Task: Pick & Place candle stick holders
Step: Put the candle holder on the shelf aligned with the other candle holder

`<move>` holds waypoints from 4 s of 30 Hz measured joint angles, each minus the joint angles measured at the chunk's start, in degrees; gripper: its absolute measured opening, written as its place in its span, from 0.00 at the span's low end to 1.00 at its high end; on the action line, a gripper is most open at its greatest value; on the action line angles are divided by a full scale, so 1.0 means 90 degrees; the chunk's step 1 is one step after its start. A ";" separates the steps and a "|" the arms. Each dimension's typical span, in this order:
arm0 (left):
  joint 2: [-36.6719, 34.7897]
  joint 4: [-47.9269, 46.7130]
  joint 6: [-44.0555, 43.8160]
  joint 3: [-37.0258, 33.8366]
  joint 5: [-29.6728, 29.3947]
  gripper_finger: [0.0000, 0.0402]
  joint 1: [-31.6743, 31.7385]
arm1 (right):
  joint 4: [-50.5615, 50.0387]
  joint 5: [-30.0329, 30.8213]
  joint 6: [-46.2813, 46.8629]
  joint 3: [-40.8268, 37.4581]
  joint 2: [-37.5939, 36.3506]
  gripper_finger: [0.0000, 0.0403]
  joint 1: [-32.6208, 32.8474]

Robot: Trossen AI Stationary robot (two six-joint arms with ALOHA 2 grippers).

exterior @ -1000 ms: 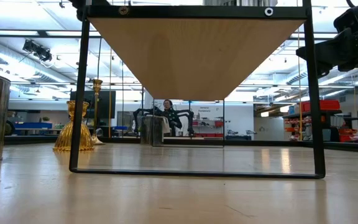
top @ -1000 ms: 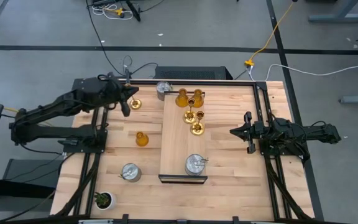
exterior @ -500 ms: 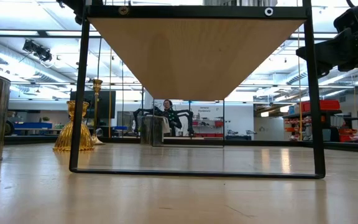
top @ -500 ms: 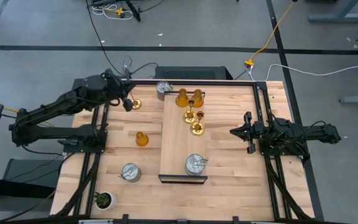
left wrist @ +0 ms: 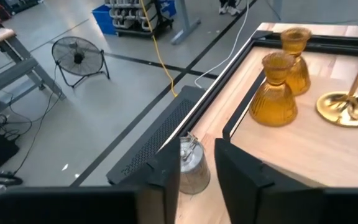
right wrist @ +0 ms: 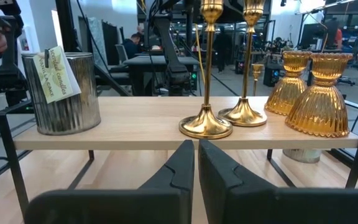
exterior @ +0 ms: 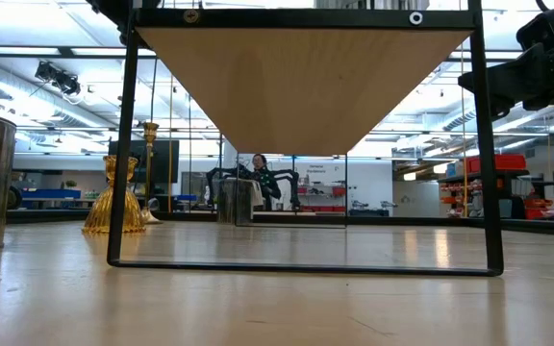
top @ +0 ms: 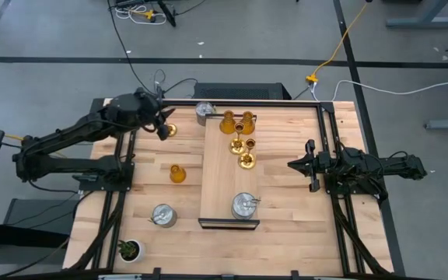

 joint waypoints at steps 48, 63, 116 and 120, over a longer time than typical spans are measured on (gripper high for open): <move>0.1176 -0.1272 -0.1849 -0.0002 -0.0163 0.81 0.1737 | 0.0000 -0.0002 -0.0002 0.0000 0.0000 0.07 0.0000; 0.1678 -0.1427 -0.2005 -0.0002 -0.0160 0.80 0.1761 | 0.0000 0.0001 0.0000 0.0000 0.0000 0.07 0.0002; 0.1694 -0.1425 -0.1781 -0.0002 0.0068 0.44 0.1755 | 0.0000 0.0001 -0.0001 0.0000 0.0000 0.07 0.0001; 0.1693 -0.1427 -0.1783 -0.0002 0.0066 0.44 0.1756 | 0.0000 0.0001 0.0000 0.0000 0.0000 0.07 0.0002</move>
